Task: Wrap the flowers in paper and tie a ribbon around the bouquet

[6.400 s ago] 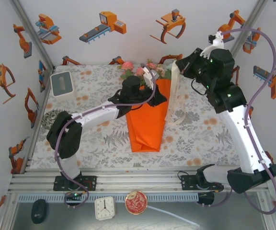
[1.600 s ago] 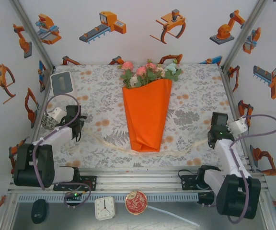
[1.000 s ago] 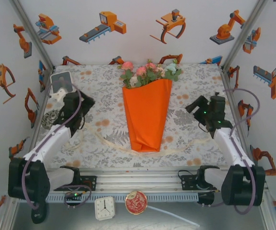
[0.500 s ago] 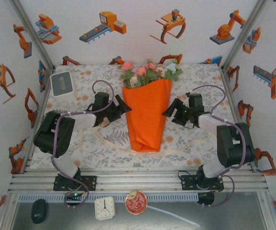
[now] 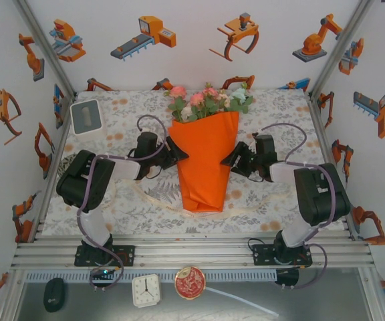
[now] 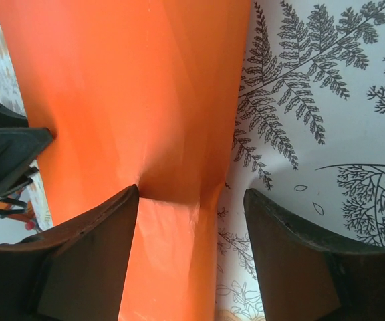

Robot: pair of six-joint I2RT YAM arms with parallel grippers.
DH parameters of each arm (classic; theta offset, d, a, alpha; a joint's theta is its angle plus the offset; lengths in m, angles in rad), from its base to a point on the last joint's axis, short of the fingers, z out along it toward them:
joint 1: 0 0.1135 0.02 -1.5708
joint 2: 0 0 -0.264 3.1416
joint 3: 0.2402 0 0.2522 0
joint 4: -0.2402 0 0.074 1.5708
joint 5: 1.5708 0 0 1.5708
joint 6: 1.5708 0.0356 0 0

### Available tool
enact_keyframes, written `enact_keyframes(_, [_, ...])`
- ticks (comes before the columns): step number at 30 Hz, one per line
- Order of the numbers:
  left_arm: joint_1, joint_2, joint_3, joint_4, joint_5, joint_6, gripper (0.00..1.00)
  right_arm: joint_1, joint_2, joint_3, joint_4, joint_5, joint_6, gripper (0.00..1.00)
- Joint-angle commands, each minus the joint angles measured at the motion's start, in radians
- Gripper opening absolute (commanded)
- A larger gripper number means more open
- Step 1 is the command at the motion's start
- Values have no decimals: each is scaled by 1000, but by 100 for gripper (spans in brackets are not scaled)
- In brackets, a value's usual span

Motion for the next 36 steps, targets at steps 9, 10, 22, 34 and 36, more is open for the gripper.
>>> enact_keyframes(9, [-8,11,6,-3,27,-23,21,8,-7,-22,95,-14,77,31])
enact_keyframes(10, [-8,5,16,-8,33,-24,17,8,-16,-14,93,-17,84,26])
enact_keyframes(22, [-12,-191,30,-139,48,-35,0,22,-202,15,-37,-39,94,5])
enact_keyframes(34, [-99,-253,-120,-179,-41,-47,0,99,-338,-193,-53,65,121,5])
enact_keyframes(36, [-99,-241,-125,-178,-59,-45,0,102,-315,-224,-13,69,131,6])
